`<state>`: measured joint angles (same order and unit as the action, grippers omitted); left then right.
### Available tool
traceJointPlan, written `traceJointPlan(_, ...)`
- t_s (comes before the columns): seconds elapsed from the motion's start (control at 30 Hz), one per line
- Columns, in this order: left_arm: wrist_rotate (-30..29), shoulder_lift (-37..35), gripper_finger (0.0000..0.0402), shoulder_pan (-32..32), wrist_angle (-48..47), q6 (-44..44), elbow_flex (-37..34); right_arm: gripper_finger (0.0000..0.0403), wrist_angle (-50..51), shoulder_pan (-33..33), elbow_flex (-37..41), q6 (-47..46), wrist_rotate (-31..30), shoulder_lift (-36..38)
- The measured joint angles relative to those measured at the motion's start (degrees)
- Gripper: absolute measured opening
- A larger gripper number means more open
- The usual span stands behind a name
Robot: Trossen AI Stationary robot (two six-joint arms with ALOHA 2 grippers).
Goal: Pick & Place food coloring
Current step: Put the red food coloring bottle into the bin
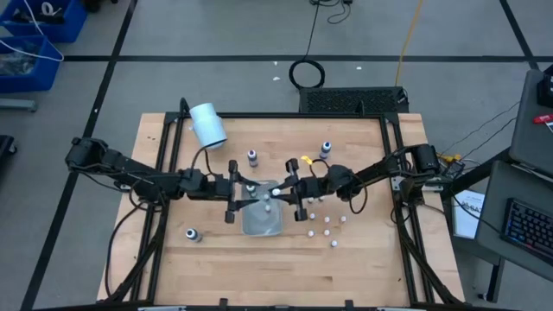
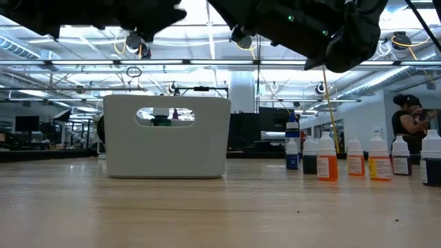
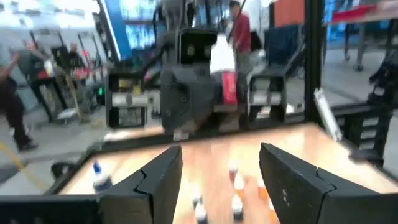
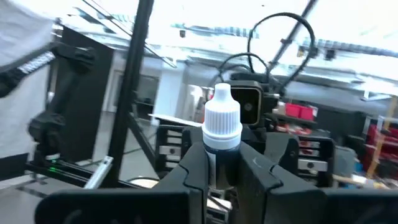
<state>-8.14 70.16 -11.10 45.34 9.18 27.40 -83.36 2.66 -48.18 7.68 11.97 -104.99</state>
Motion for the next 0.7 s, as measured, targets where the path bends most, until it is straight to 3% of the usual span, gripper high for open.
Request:
traceJointPlan(0.4, 4.1, 0.1, 0.0208, 0.3, 4.3, 0.1, 0.0, 0.0039, 1.3, 0.0, -0.1, 0.6, 0.2, 0.0)
traceJointPlan(0.57, 3.6, 1.1, 0.02, 0.3, 11.9, -0.4, 0.0, 0.0039, 2.1, 0.0, -0.1, 1.4, -2.3, 0.0)
traceJointPlan(0.7, 2.4, 2.7, 0.0193, 0.3, 11.7, -0.7, 1.5, 0.0039, 2.2, 0.0, -0.1, 2.0, -3.0, 0.0)
